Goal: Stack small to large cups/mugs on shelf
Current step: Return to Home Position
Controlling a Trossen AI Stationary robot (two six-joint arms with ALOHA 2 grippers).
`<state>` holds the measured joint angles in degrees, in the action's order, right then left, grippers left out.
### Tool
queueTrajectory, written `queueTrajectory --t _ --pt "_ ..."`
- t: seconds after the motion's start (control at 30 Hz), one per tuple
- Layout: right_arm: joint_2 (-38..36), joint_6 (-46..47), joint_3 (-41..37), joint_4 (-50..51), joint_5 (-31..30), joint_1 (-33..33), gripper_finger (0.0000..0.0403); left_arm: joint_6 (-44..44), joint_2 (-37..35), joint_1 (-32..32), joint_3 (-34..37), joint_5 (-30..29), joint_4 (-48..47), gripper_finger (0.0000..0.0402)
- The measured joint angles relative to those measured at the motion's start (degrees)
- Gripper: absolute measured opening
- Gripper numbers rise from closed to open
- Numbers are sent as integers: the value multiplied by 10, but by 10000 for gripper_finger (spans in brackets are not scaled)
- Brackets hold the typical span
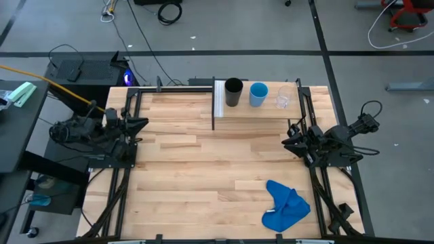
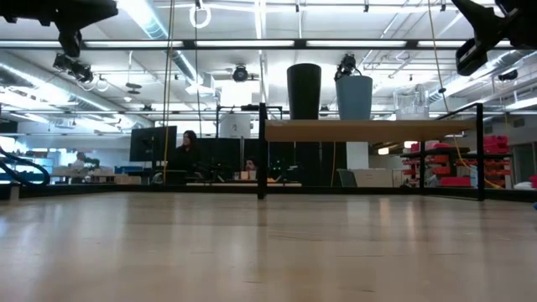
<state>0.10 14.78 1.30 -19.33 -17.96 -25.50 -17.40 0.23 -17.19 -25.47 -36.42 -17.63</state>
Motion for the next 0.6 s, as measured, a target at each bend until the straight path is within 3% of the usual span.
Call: queueTrajectory --t 0.27,0.5,0.6 --pt "0 22 0 0 0 0 96 16 0 0 132 7 189 61" --pt "0 36 0 0 0 0 96 62 0 0 243 48 408 53" --pt "0 36 0 0 0 0 96 73 2 0 249 58 418 54"
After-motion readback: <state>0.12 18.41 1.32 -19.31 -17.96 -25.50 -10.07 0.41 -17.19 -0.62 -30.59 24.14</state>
